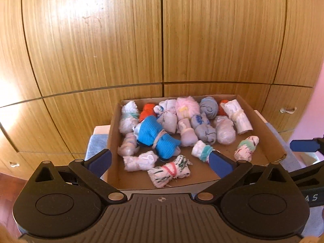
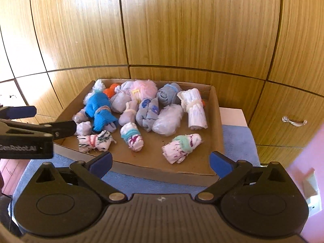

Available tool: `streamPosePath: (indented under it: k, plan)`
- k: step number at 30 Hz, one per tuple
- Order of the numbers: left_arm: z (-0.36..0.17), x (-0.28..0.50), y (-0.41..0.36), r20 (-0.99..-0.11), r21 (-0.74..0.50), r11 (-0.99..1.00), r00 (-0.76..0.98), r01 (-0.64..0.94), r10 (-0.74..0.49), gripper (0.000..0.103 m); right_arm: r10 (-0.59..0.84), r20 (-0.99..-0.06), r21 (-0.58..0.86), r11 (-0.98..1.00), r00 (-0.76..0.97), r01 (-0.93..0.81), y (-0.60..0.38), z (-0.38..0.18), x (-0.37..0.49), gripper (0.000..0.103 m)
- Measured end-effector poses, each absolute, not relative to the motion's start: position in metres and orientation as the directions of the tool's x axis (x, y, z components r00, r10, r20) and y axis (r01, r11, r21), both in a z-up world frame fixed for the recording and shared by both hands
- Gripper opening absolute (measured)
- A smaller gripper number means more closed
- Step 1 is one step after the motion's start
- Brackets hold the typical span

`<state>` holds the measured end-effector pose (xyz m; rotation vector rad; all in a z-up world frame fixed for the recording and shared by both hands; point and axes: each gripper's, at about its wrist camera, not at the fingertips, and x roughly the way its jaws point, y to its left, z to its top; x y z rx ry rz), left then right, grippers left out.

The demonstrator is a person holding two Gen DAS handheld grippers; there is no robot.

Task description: Organize objects

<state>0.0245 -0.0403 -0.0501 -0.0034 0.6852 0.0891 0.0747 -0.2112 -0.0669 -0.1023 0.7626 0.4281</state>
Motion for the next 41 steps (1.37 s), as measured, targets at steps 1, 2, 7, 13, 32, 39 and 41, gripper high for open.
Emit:
streamPosePath:
  k: [1, 2, 7, 13, 32, 39, 41]
  plan:
    - [-0.05, 0.023, -0.041, -0.63, 0.017, 0.997, 0.774, -0.077, 0.07, 0.103, 0.342, -0.687, 0.067, 0.908, 0.641, -0.413, -0.211, -0.067, 0.074, 0.102]
    - [-0.049, 0.022, -0.041, -0.627, 0.009, 0.998, 0.777, -0.069, 0.059, 0.103, 0.343, -0.686, 0.068, 0.908, 0.641, -0.414, -0.211, -0.066, 0.073, 0.102]
    - [-0.047, 0.014, -0.049, -0.613, -0.001, 0.999, 0.789, -0.053, 0.041, 0.103, 0.345, -0.686, 0.07, 0.907, 0.641, -0.415, -0.213, -0.068, 0.07, 0.102]
    - [-0.047, 0.014, -0.055, -0.62, 0.007, 0.999, 0.784, -0.046, 0.041, 0.103, 0.353, -0.691, 0.082, 0.905, 0.631, -0.417, -0.213, -0.073, 0.07, 0.102]
    - [-0.035, 0.024, -0.056, -0.608, 0.079, 0.995, 0.789, -0.054, 0.091, 0.1, 0.397, -0.67, 0.112, 0.889, 0.628, -0.443, -0.206, -0.071, 0.07, 0.102]
    - [-0.026, 0.025, -0.059, -0.593, 0.045, 0.999, 0.804, -0.015, 0.039, 0.102, 0.4, -0.66, 0.112, 0.889, 0.635, -0.444, -0.205, -0.067, 0.071, 0.102]
    - [-0.025, 0.025, -0.061, -0.578, 0.05, 0.999, 0.815, -0.016, 0.042, 0.102, 0.404, -0.659, 0.114, 0.888, 0.634, -0.446, -0.204, -0.066, 0.071, 0.102]
